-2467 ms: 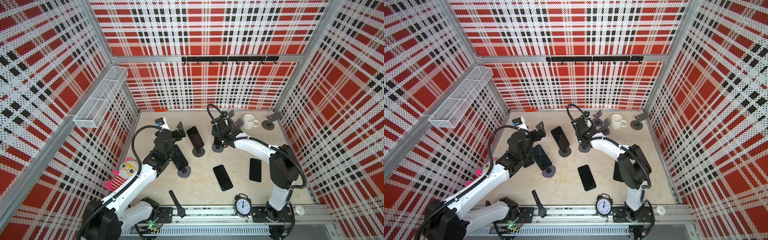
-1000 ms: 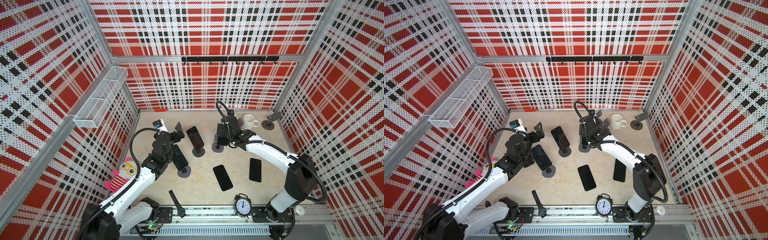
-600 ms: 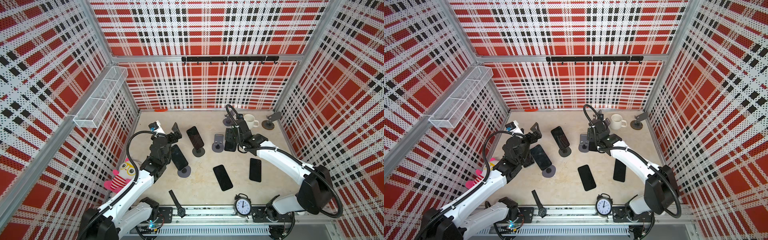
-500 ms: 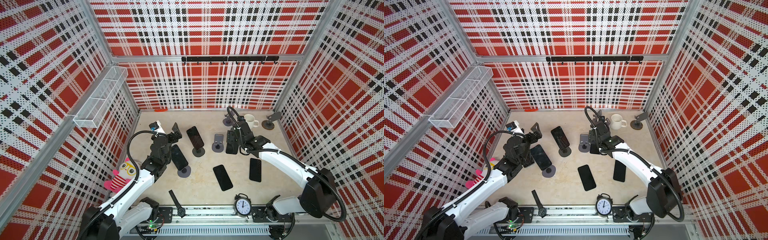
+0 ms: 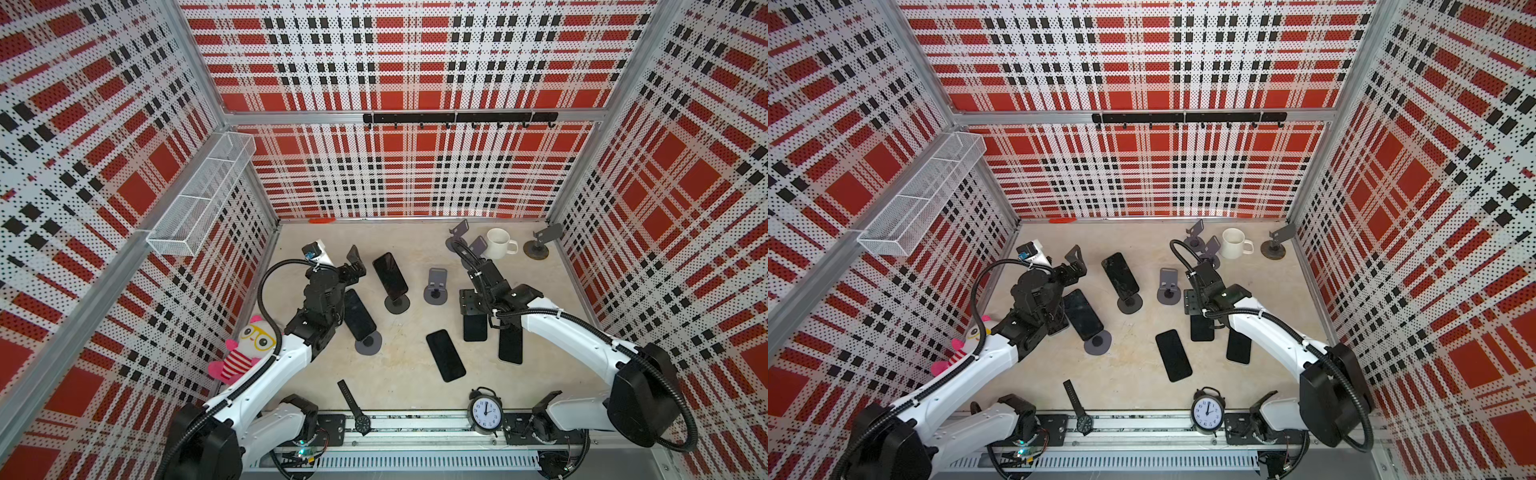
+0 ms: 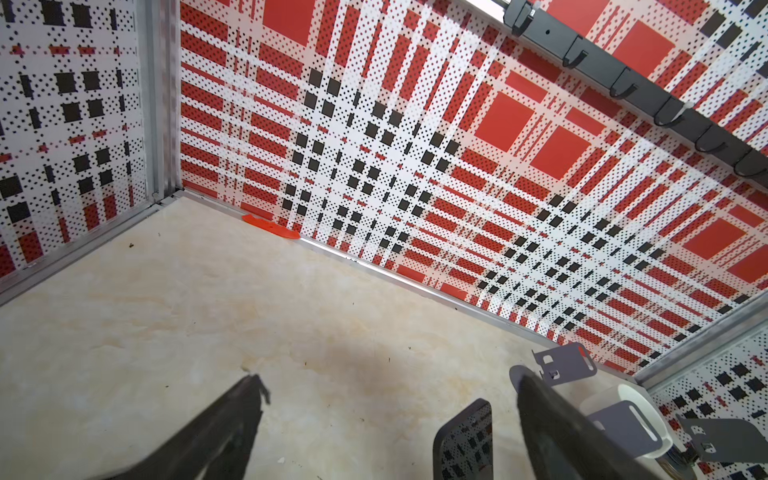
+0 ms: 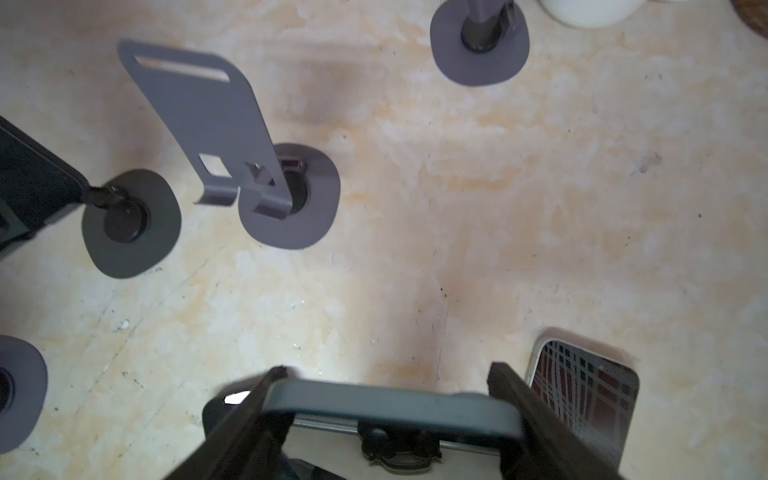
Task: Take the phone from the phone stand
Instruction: 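Lower the held phone flat onto the table beside the other flat phones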
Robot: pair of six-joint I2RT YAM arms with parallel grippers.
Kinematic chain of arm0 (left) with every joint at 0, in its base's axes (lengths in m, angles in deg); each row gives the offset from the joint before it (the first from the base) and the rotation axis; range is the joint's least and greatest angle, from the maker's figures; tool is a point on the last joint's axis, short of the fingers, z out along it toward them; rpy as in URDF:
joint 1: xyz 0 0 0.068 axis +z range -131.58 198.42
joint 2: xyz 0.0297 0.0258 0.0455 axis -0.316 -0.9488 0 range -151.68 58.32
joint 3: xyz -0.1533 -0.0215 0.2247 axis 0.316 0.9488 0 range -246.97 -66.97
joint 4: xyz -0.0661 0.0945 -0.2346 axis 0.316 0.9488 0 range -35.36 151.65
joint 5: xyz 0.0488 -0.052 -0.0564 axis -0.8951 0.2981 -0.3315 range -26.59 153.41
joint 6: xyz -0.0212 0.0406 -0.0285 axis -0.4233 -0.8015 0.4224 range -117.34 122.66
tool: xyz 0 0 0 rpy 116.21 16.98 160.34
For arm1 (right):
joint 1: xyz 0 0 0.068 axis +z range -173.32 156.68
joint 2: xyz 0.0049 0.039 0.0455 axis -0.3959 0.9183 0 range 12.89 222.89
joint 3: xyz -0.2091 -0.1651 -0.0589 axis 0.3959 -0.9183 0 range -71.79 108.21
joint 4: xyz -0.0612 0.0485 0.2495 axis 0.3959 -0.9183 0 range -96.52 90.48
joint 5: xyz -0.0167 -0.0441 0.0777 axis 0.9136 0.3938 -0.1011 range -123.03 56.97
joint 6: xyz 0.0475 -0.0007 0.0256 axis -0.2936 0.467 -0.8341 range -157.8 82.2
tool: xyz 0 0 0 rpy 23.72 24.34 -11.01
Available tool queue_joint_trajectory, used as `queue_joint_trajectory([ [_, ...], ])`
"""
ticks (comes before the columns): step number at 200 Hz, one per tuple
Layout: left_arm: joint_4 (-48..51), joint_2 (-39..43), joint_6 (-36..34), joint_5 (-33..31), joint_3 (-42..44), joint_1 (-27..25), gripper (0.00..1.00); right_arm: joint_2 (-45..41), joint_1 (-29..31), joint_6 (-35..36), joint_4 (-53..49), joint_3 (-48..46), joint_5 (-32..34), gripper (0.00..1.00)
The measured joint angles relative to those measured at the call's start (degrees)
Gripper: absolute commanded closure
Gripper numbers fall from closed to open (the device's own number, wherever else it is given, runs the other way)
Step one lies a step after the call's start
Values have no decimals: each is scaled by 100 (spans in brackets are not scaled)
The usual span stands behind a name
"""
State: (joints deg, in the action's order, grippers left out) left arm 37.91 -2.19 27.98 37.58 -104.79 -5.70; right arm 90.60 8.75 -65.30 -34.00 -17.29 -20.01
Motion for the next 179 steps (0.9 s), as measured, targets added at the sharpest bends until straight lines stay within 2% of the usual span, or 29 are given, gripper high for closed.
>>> queue_joint_trajectory([
  [90,-2,0,2,35,-22,0,2,293,0,55,109,-608,-402,41],
  [179,-39,-90,17,122,-114,0,2,745,-2,116,442,-804,-428,39],
])
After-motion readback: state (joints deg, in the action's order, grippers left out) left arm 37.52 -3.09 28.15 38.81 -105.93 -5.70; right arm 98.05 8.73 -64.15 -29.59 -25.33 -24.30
